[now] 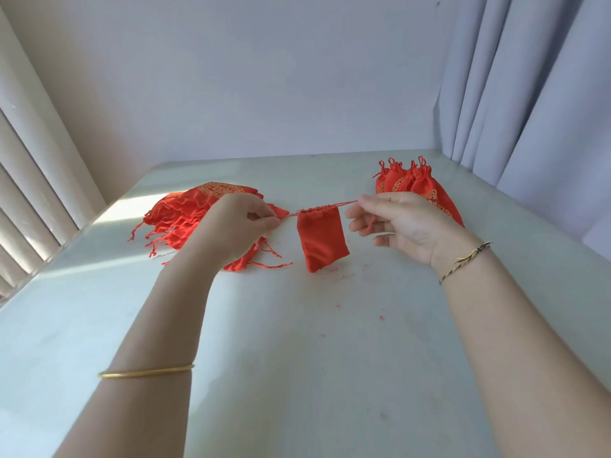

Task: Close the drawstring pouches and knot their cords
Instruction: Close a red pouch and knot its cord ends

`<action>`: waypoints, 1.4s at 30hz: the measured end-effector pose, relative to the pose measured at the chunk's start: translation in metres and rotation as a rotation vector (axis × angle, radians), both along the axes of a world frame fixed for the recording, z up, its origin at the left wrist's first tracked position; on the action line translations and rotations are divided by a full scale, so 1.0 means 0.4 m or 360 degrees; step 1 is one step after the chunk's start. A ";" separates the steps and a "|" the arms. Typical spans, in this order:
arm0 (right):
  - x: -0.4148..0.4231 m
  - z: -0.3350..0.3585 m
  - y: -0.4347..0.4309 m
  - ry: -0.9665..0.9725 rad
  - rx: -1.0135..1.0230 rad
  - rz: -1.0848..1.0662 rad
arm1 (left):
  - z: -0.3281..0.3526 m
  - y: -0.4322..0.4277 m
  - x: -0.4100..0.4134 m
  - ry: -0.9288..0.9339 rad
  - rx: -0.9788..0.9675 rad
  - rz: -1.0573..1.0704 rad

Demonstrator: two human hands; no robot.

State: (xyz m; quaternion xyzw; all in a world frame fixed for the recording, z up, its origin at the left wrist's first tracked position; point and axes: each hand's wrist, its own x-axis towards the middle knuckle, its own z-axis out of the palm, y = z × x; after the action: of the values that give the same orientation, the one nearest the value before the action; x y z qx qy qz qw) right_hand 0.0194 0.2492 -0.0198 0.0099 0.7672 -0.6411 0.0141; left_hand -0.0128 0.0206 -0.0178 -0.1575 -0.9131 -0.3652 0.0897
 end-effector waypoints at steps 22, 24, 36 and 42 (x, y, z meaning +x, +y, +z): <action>0.002 0.050 -0.071 0.0230 -0.0353 -0.0469 | 0.072 0.074 0.056 -0.0770 0.1595 -0.0563; 0.008 0.063 -0.077 0.0307 -0.0305 -0.0391 | 0.071 0.075 0.059 -0.0828 0.1534 -0.0569; 0.028 0.088 -0.127 0.0532 0.0004 -0.0172 | 0.061 0.090 0.075 -0.0630 0.0892 -0.0564; 0.027 0.078 -0.114 0.0043 -0.0037 0.0050 | 0.057 0.078 0.063 -0.0679 0.1099 -0.0511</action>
State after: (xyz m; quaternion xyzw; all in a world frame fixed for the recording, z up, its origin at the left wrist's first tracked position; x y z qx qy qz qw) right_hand 0.0301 0.2035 0.0113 -0.0109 0.7600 -0.6497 0.0140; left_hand 0.0125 0.0519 0.0048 -0.1793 -0.6995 -0.6828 -0.1113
